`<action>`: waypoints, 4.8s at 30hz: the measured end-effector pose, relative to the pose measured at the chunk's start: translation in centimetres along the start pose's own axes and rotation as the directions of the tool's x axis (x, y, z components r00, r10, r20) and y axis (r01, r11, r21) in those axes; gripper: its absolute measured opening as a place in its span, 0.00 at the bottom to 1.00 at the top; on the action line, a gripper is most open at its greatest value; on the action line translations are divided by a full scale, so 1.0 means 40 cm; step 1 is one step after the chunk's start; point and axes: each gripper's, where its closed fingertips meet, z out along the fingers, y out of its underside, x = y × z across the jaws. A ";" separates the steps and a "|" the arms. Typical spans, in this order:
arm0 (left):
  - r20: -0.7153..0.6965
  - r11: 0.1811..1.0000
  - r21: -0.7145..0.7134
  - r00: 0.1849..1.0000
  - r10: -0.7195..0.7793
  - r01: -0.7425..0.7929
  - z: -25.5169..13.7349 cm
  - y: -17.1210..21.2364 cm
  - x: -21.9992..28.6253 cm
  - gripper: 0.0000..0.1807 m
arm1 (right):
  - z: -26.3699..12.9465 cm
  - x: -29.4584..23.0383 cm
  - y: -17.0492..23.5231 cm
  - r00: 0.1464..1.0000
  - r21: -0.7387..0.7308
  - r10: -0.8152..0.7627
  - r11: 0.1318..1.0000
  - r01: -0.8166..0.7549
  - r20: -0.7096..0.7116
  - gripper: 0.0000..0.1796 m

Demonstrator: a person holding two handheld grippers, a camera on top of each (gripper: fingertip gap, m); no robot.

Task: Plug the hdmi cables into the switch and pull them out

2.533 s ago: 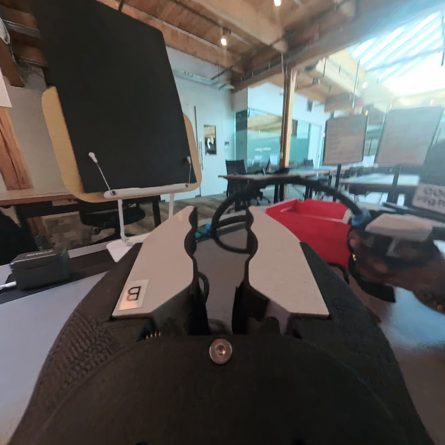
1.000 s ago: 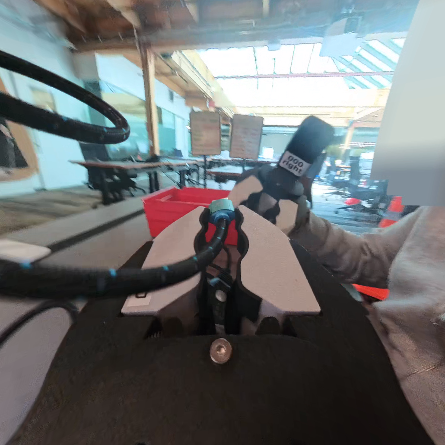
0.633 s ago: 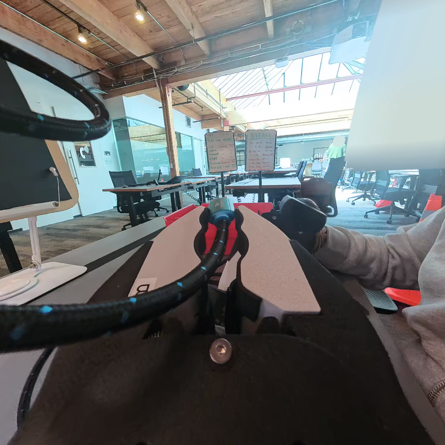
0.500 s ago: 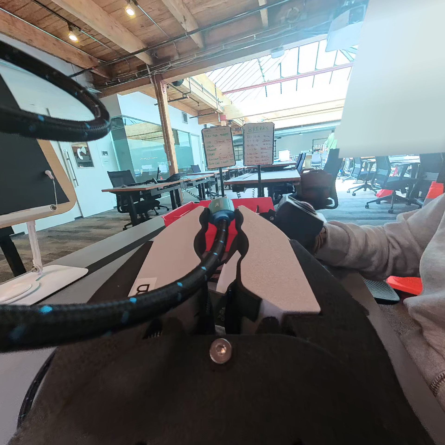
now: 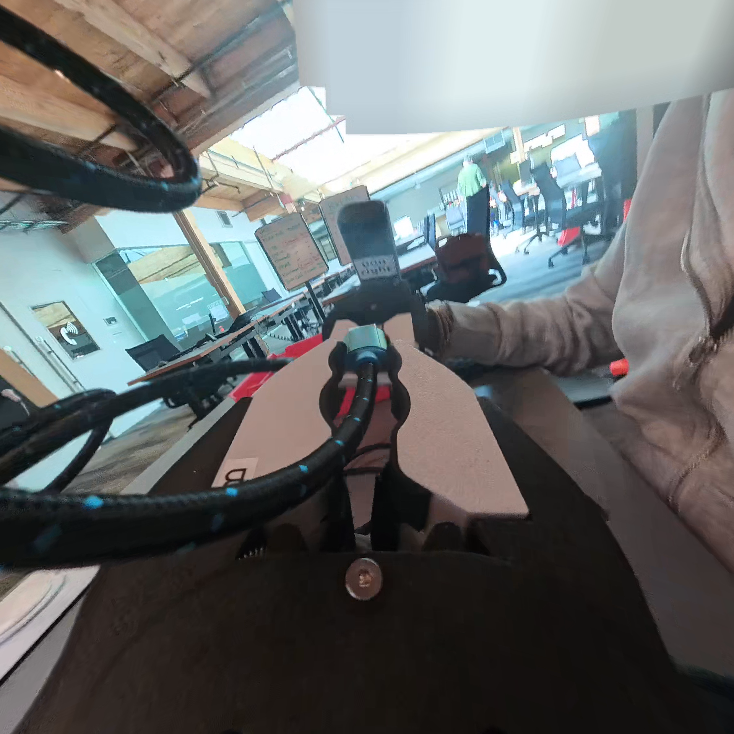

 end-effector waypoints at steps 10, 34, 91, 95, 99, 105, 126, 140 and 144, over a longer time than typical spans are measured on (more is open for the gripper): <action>-0.168 0.962 -0.267 0.986 0.016 -0.061 0.008 0.113 0.070 0.12 | 0.013 -0.050 0.040 0.993 -0.109 -0.039 0.993 0.051 0.111 0.23; -0.187 0.934 -0.355 0.981 -0.043 -0.027 0.010 0.156 0.085 0.11 | 0.024 -0.039 0.074 0.996 -0.187 -0.024 0.981 0.039 0.080 0.23; 0.416 0.989 -0.061 0.897 0.151 -0.138 -0.035 0.022 -0.128 0.20 | -0.686 0.396 0.224 0.408 0.102 0.205 0.960 -0.261 -0.890 0.23; 0.420 0.988 -0.083 0.895 0.152 -0.129 -0.035 0.032 -0.132 0.20 | -0.655 0.379 0.325 0.445 0.059 0.306 0.871 -0.487 -0.842 0.23; 0.419 0.987 -0.105 0.894 0.158 -0.125 -0.034 0.039 -0.132 0.20 | -0.618 0.364 0.373 0.485 0.030 0.375 0.814 -0.580 -0.790 0.22; 0.415 0.986 -0.116 0.896 0.157 -0.119 -0.032 0.047 -0.132 0.19 | -0.584 0.342 0.436 0.528 -0.197 0.250 0.734 -0.650 -0.811 0.21; 0.391 0.989 -0.134 0.920 -0.006 0.064 -0.023 0.090 -0.129 0.24 | -0.701 0.436 0.246 0.182 -0.242 -0.196 0.929 -0.281 -0.964 0.42; 0.488 0.999 0.042 0.872 -0.034 0.015 -0.045 0.017 -0.168 0.67 | -0.549 0.137 -0.235 0.263 0.142 -0.140 0.561 0.815 -0.955 0.72; 0.454 0.998 0.067 0.890 -0.036 0.006 -0.040 -0.006 -0.141 0.34 | -0.523 0.154 -0.211 0.297 0.135 -0.164 0.623 0.771 -0.941 0.25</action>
